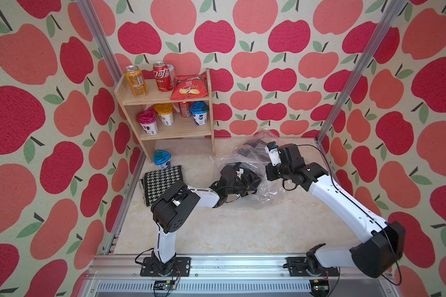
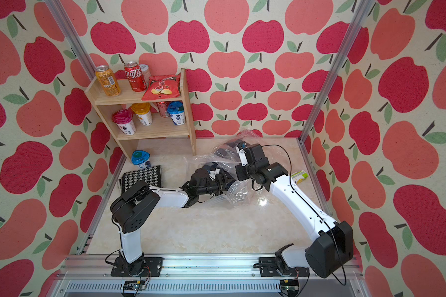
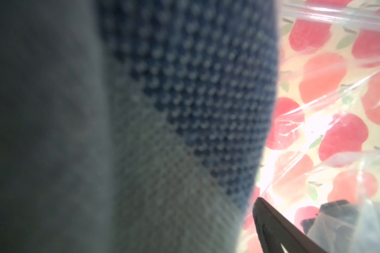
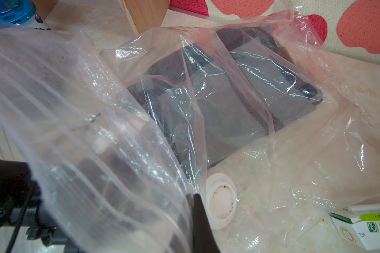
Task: Take the scarf out of the vacuum bag
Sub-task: Take out the scarf from the vacuum bag.
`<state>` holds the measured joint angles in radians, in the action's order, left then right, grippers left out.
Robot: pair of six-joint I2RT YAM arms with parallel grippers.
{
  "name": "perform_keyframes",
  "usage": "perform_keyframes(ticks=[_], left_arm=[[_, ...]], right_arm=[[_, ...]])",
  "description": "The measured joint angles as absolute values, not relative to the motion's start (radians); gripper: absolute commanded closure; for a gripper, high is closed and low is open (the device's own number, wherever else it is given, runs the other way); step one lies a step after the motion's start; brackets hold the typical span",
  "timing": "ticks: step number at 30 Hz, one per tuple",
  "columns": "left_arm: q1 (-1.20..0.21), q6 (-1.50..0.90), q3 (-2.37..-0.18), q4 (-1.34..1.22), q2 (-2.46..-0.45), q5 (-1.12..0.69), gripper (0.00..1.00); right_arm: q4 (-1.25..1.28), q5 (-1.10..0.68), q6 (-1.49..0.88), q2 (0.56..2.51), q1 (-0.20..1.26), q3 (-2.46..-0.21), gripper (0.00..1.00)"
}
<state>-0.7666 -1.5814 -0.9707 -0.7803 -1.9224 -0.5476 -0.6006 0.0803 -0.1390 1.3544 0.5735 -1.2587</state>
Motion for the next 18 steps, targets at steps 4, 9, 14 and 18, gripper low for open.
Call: perform_keyframes(ticks=[4,9,14,18], left_arm=[[-0.77,-1.581,-0.971,-0.77,-1.916,-0.551,0.03],[-0.775,-1.581,-0.971,-0.733,-1.89,-0.55,0.01],[-0.775,-1.581,-0.971,-0.737,-1.888,-0.548,0.02],[-0.77,-1.581,-0.971,-0.736,-1.888,-0.548,0.05]], right_arm=[[-0.6,0.08,-0.139,1.354,0.574,-1.259,1.0],[-0.6,0.08,-0.139,1.354,0.574,-1.259,1.0],[-0.6,0.08,-0.139,1.354,0.574,-1.259,1.0],[-0.6,0.08,-0.139,1.354,0.574,-1.259,1.0]])
